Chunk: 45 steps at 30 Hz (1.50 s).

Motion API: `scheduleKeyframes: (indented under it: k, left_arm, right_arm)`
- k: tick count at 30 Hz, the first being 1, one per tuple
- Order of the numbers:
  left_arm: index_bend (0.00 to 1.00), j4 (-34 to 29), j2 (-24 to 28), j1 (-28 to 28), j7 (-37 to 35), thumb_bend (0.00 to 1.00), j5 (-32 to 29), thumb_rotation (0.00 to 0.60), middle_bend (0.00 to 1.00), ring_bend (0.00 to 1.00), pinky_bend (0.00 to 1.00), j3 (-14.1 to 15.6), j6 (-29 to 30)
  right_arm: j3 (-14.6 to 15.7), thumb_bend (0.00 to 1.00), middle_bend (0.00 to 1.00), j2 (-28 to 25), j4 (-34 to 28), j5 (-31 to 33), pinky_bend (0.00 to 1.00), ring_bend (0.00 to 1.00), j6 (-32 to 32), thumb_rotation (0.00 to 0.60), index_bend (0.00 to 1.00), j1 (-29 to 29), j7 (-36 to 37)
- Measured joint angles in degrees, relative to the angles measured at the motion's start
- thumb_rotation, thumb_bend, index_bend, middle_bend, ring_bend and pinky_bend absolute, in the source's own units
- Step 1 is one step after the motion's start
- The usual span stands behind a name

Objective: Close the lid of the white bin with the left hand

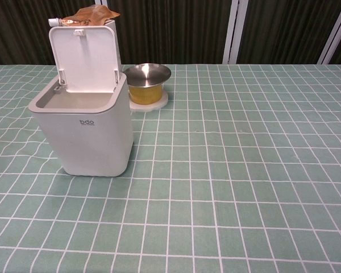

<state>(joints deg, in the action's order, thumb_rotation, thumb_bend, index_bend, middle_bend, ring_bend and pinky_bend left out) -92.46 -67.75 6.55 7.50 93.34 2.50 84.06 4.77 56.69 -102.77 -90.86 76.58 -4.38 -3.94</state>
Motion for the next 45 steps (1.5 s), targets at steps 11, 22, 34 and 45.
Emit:
scheduleKeyframes:
  k: [11,22,34,45]
  left_arm:
    - [0.02,0.3,-0.9,1.7,-4.0,0.47,2.0,0.600,0.24,0.26,0.60,-3.2,2.8]
    - [0.19,-12.8,2.1,11.5,-10.1,0.48,-4.2,0.600,1.00,1.00,1.00,-14.0,-3.5]
    - [0.22,-21.8,1.9,24.3,1.8,0.48,-25.2,0.600,1.00,1.00,1.00,-20.8,-18.2]
    - [0.21,-21.2,-0.8,31.8,11.6,0.48,-38.4,0.600,1.00,1.00,1.00,-22.1,-21.1]
  right_arm:
    - [0.4,0.12,0.00,-0.2,-0.2,-1.7,0.00,0.00,1.0,0.600,0.00,0.3,1.1]
    - [0.6,0.12,0.00,0.4,0.2,-3.1,0.00,0.00,1.4,0.600,0.00,0.3,0.7]
    - [0.5,0.12,0.00,-0.1,0.3,-2.4,0.00,0.00,1.1,0.600,0.00,0.1,1.0]
    - [0.2,0.12,0.00,-1.0,0.0,-2.0,0.00,0.00,1.7,0.600,0.00,0.2,2.7]
